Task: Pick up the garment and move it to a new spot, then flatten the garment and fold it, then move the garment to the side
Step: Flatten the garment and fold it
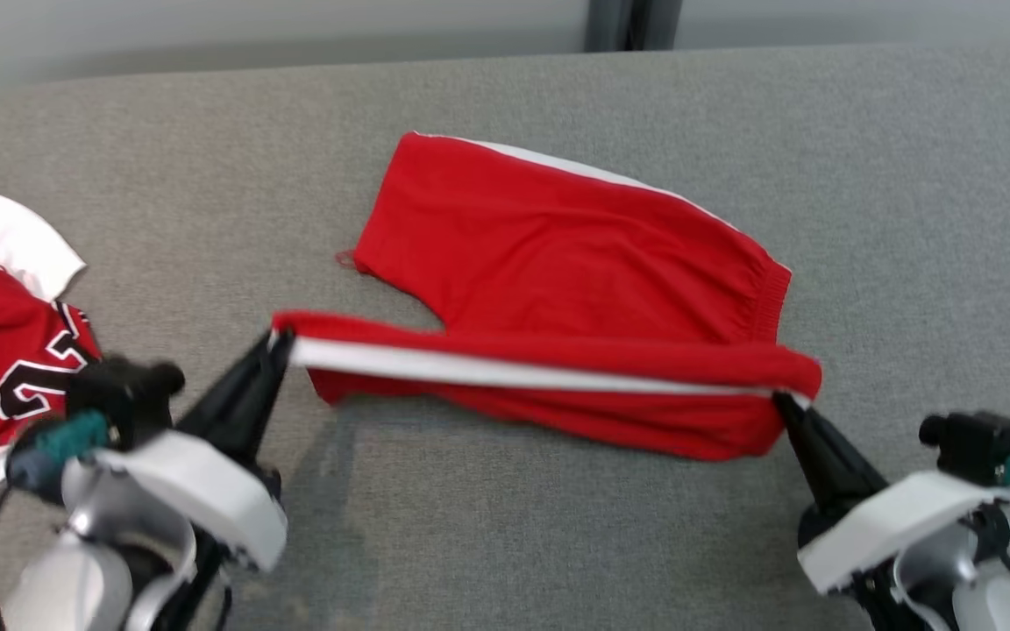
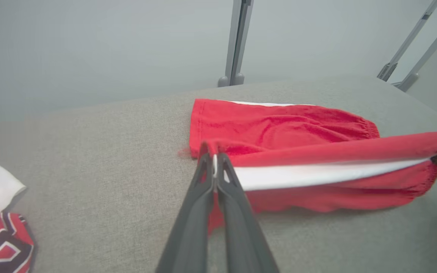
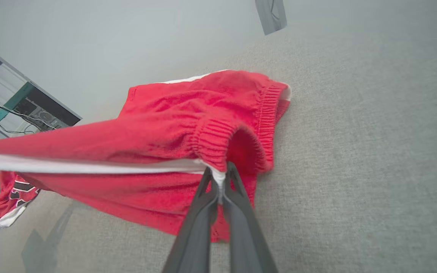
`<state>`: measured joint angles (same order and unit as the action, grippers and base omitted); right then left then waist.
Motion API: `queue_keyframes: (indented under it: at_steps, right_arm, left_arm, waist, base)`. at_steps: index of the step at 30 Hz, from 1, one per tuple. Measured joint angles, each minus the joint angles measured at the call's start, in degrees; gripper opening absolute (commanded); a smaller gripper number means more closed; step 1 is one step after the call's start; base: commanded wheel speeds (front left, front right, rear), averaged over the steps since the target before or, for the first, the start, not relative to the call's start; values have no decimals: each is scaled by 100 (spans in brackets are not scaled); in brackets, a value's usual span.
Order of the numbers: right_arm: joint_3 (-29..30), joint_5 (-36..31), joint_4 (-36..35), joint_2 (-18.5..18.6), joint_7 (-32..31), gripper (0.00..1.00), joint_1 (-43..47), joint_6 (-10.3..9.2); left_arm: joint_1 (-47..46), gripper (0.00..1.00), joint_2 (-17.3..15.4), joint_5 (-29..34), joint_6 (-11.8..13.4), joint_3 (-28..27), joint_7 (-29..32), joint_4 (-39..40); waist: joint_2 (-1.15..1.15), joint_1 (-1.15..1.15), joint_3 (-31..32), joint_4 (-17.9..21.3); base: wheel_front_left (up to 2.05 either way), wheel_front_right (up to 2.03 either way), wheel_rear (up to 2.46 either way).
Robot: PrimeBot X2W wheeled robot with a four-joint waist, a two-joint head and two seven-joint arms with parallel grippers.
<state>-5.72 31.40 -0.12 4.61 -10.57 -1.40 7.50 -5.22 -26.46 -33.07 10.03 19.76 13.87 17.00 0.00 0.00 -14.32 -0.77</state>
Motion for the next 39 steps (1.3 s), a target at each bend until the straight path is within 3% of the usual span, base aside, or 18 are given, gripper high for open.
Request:
queue_keyframes:
  at_steps: [12, 21, 26, 27, 28, 29, 30, 39]
  right_arm:
    - [-257, -1, 965, -151, 515, 0, -1946, 0]
    - [-853, 491, 2041, -180, 1281, 0, -3070, 0]
    - [-1159, 700, 2459, -180, 1566, 0, -3389, 0]
    - [-1226, 748, 2501, -178, 1618, 22, -3431, 0]
    - [-1296, 839, 2526, -176, 1667, 53, -3466, -1]
    - [-1352, 891, 2555, -174, 1702, 100, -3490, 0]
    - [-1404, 898, 2584, -178, 1729, 100, -3509, 0]
    - [-1580, 667, 2471, -108, 1957, 100, -3278, -1]
  left_arm:
    - [-2892, 0, 165, -175, -949, 97, 378, -2140]
    - [-4509, 0, 452, -29, -1372, 293, 226, -4056]
    - [-4898, 0, 587, -24, -1511, 360, -14, -4870]
    - [-4951, 0, 610, -29, -1536, 356, -112, -4999]
    - [-5001, 35, 633, -27, -1551, 350, -236, -5120]
    - [-5052, 79, 660, -29, -1552, 350, -307, -5235]
    - [-5081, 100, 682, -31, -1561, 360, -364, -5338]
    - [-5003, 100, 906, 67, -1540, 414, -1293, -5754]
  waist:
    - [0, 0, -883, 427]
    - [0, 0, -1426, 899]
    - [0, 0, -1568, 1060]
    - [0, 0, -1581, 1079]
    - [0, 0, -1590, 1094]
    - [0, 0, -1596, 1106]
    - [0, 0, -1600, 1115]
    - [0, 0, -1504, 1030]
  base:
    - [0, 0, 0]
    - [0, 0, 0]
    - [0, 0, 0]
    - [0, 0, 0]
    - [0, 0, 0]
    - [0, 0, 0]
    - [0, 0, 0]
    - [0, 0, 0]
